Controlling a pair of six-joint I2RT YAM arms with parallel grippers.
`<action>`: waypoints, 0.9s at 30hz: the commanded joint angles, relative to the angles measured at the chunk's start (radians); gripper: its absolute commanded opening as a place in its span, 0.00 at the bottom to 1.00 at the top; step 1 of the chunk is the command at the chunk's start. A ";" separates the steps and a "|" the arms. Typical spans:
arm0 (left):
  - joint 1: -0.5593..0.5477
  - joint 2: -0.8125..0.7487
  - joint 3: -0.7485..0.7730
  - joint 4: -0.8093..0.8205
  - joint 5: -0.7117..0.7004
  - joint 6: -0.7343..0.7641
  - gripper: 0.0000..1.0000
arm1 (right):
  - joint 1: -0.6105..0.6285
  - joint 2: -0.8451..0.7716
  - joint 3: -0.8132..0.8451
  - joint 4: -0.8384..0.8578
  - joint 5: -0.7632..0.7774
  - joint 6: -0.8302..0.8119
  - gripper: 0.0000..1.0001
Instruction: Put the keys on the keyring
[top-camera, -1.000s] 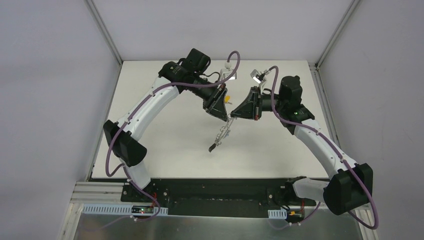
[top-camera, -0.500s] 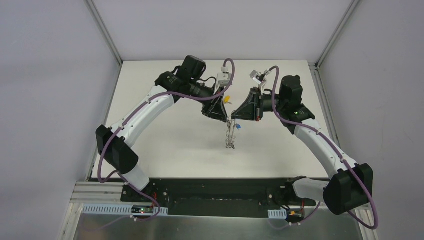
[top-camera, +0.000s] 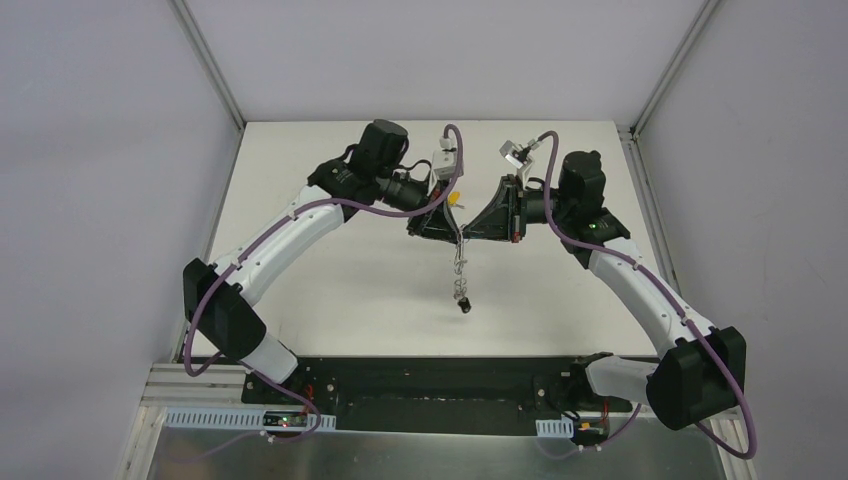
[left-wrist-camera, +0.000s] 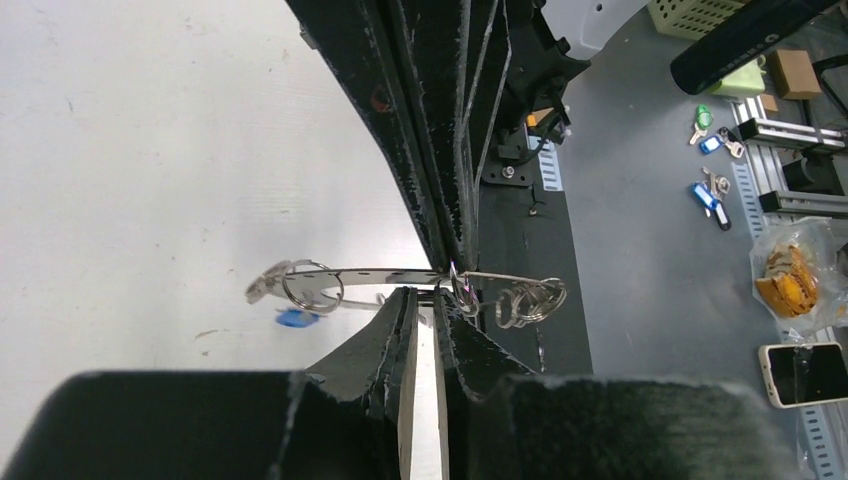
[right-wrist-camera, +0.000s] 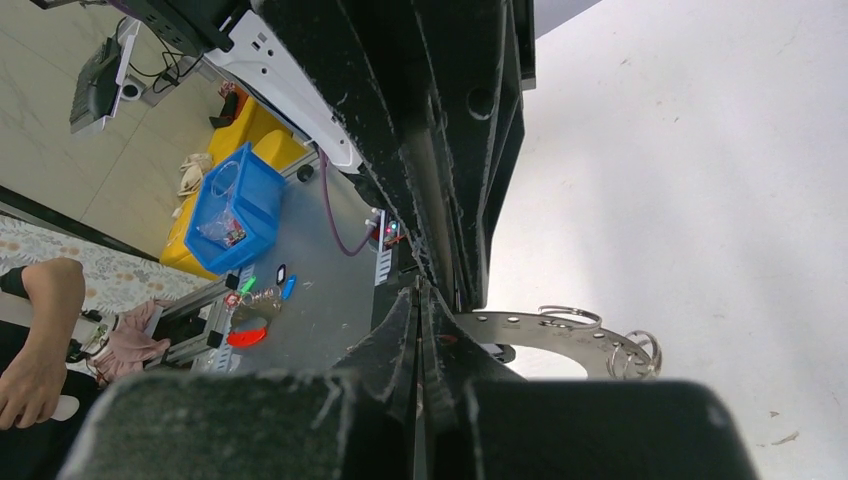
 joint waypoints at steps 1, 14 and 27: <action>-0.029 -0.048 -0.024 0.059 0.020 -0.033 0.11 | -0.005 -0.008 0.044 0.063 0.002 0.012 0.00; -0.053 -0.051 -0.067 0.194 -0.138 -0.280 0.00 | -0.013 -0.022 0.031 0.049 0.063 -0.009 0.00; -0.017 -0.084 -0.039 0.017 -0.195 -0.076 0.21 | -0.028 -0.043 0.026 0.025 0.015 -0.033 0.00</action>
